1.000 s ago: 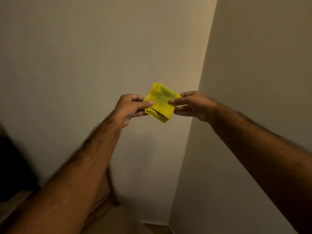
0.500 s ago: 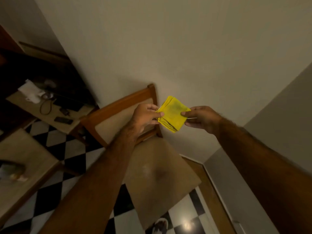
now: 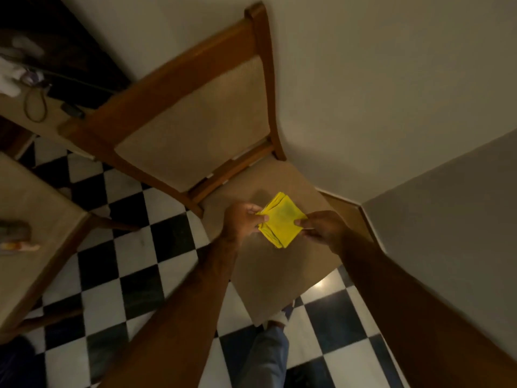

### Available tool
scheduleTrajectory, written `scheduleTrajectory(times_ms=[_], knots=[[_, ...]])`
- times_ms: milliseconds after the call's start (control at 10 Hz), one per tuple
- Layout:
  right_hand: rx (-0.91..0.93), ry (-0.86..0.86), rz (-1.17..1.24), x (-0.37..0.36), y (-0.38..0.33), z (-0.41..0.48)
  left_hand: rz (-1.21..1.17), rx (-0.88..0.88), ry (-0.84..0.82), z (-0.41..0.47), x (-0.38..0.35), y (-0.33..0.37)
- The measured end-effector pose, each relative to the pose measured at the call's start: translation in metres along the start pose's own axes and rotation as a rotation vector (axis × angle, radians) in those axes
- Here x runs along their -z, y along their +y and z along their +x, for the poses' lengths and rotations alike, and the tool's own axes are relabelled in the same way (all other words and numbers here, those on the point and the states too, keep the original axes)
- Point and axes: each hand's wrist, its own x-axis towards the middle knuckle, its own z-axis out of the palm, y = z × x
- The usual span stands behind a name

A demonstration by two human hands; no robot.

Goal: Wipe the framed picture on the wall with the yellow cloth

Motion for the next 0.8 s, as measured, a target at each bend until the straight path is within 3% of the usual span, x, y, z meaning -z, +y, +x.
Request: scheduleTrajectory(times_ms=[200,300,400,500,600,700,800], knots=[[-0.073,0.029,0.016,-0.012,0.05,0.056,0.196,0.023,0.062,0.049,-0.019,-0.058],[-0.092,0.065,0.087,-0.019,0.072,0.079,0.443,-0.104,0.032,0.063,-0.028,-0.079],[-0.078,0.054,0.131,-0.023,0.081,0.083,0.522,-0.142,0.018,0.066,-0.033,-0.086],[0.052,0.031,-0.151,-0.023,0.089,0.085,0.612,-0.126,0.004,0.07,-0.04,-0.096],[0.184,0.08,-0.597,-0.019,0.092,0.08,0.778,-0.228,0.03,0.063,-0.043,-0.093],[0.343,0.322,-0.981,-0.013,0.09,0.06,1.072,-0.501,0.173,0.043,-0.043,-0.072],[0.475,0.48,-1.161,-0.006,0.08,0.042,1.194,-0.644,0.24,0.028,-0.042,-0.055]])
